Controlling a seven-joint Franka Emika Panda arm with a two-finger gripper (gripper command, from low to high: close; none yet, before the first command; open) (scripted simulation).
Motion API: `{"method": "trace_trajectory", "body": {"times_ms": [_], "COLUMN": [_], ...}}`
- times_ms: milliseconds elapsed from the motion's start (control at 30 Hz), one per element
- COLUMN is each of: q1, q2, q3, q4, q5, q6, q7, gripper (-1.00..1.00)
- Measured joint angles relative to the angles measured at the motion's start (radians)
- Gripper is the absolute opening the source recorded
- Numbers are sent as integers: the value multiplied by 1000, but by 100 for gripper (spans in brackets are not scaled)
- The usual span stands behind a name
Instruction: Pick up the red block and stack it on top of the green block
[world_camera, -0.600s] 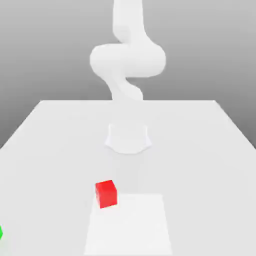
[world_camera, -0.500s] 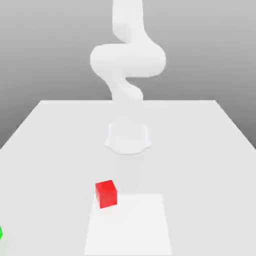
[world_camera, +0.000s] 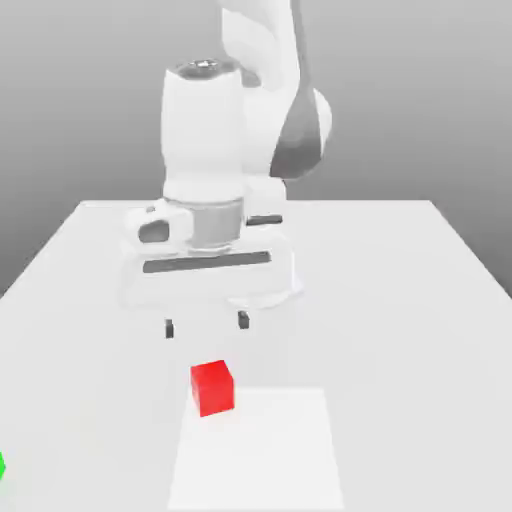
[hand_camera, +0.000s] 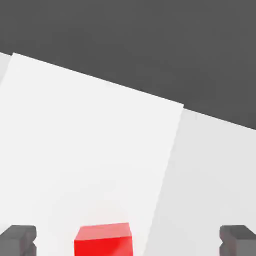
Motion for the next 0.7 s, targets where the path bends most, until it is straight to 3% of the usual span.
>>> {"method": "trace_trajectory", "body": {"times_ms": [167,200,433,700], "q1": [-62,-86,-98,-107], "q2": [214,249,257,3], "q3": [101,131,142,101], "q4": [10,14,15,-17], "q5": [171,190,192,25], "q6": [175,204,210,-11], "q7": [-140,-155,-156,-34], "gripper": [0,-100,-100,-100]}}
